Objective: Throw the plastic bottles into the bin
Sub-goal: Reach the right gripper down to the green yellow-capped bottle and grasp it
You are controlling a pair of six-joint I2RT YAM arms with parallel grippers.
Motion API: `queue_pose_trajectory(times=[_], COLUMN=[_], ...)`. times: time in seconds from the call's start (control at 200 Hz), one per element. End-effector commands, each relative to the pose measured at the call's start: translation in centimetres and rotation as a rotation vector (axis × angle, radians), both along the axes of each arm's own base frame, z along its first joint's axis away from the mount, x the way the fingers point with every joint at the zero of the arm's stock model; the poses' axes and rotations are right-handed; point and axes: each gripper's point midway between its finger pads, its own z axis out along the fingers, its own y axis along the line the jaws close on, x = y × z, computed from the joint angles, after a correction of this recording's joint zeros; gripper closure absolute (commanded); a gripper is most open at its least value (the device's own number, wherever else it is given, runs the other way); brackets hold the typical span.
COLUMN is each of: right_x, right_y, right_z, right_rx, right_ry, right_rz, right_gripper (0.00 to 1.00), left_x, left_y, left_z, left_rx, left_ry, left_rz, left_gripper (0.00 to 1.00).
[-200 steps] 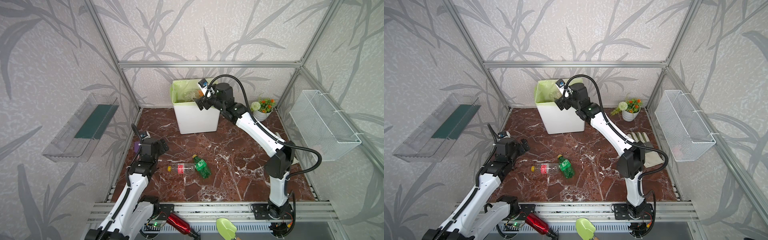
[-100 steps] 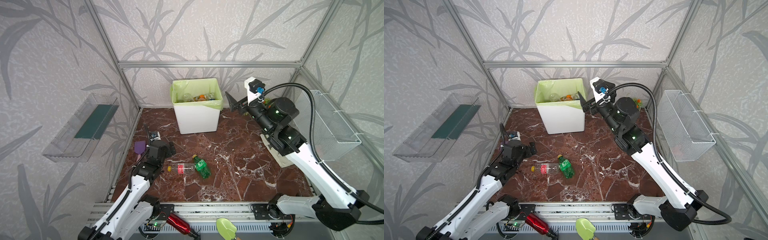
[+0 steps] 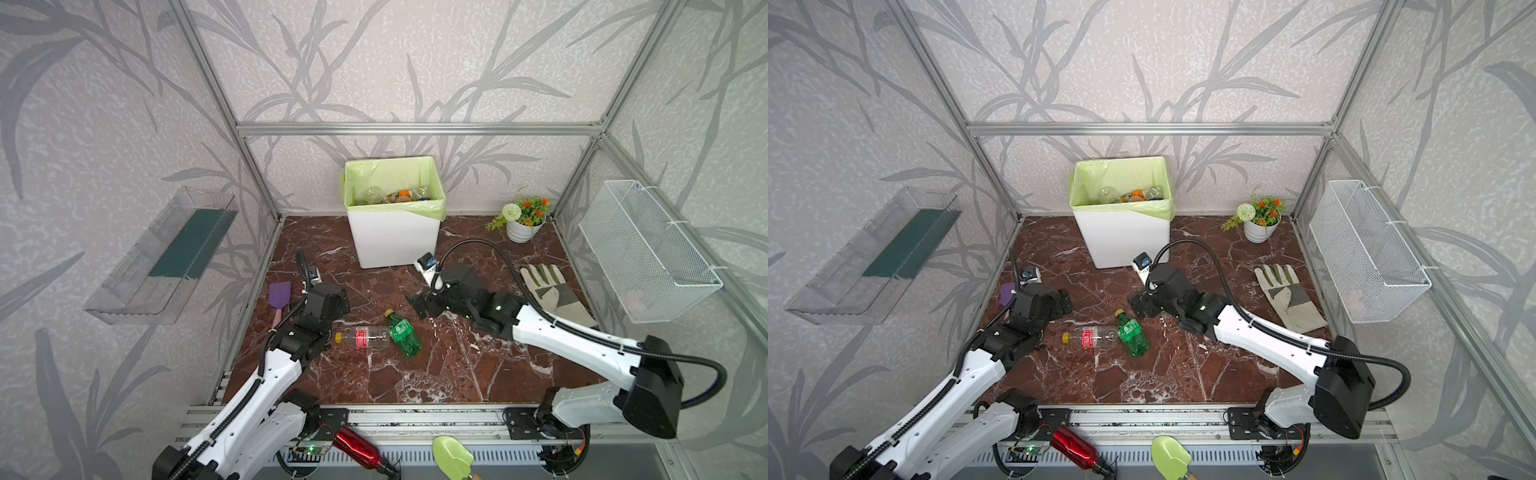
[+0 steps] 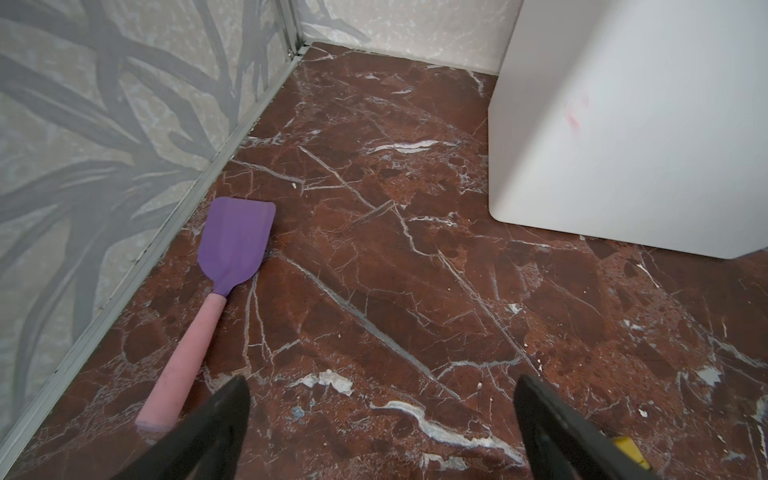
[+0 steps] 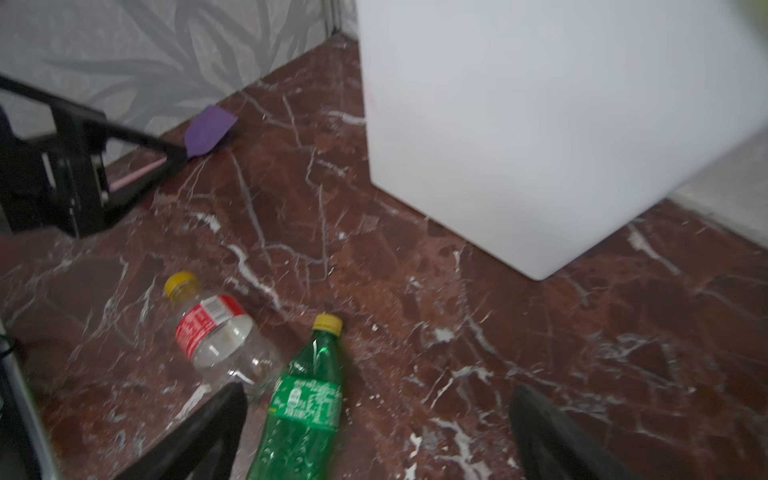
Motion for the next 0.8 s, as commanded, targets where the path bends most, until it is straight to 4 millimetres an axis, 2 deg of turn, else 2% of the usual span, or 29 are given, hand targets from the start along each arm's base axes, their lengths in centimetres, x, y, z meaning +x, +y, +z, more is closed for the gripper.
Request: queue_pose_trajectory(times=[0.0,0.205,0.26,0.275,0.33,0.34,0.365,0.59,0.795], right_x=[-1.4,-2.2,-2.4,-3.3,-3.7,-3.8,-3.9,-4.1,-3.2], right_y=[-0.1,0.2,0.5,1.2,1.8,1.8,2.0,2.8,1.6], right_z=[-3.9,-10.0,-10.7,-10.9,-10.7,-11.5,-11.9,-13.5,-15.5], right_rx=[-0.082,-0.244,-0.271,-0.283,-0.289,-0.307,-0.317,-0.336,-0.387], right_ry=[0.101,0.218,0.247,0.25,0.243,0.251,0.256,0.293,0.332], right_rz=[-0.063,-0.055,-0.04,-0.011,0.014,0.017,0.025,0.042,0.008], right_gripper=[0.01,0.01,0.0,0.01,0.02,0.02,0.03,0.15,0.3], left_x=[-0.5,-0.8,-0.9,-0.9,-0.9,-0.9,-0.9,-1.1,-1.2], left_y=[1.2,1.6,1.6,1.6,1.7,1.7,1.7,1.8,2.1], left_z=[1.3,1.2,1.2,1.2,1.1,1.2,1.1,0.8,0.9], left_rx=[0.0,0.02,0.022,0.021,0.027,0.026,0.029,0.038,0.05], left_ry=[-0.041,-0.034,-0.033,-0.033,-0.031,-0.032,-0.029,-0.02,-0.017], left_rz=[0.072,0.084,0.086,0.085,0.086,0.085,0.086,0.091,0.095], left_gripper=[0.01,0.01,0.01,0.01,0.01,0.01,0.01,0.01,0.01])
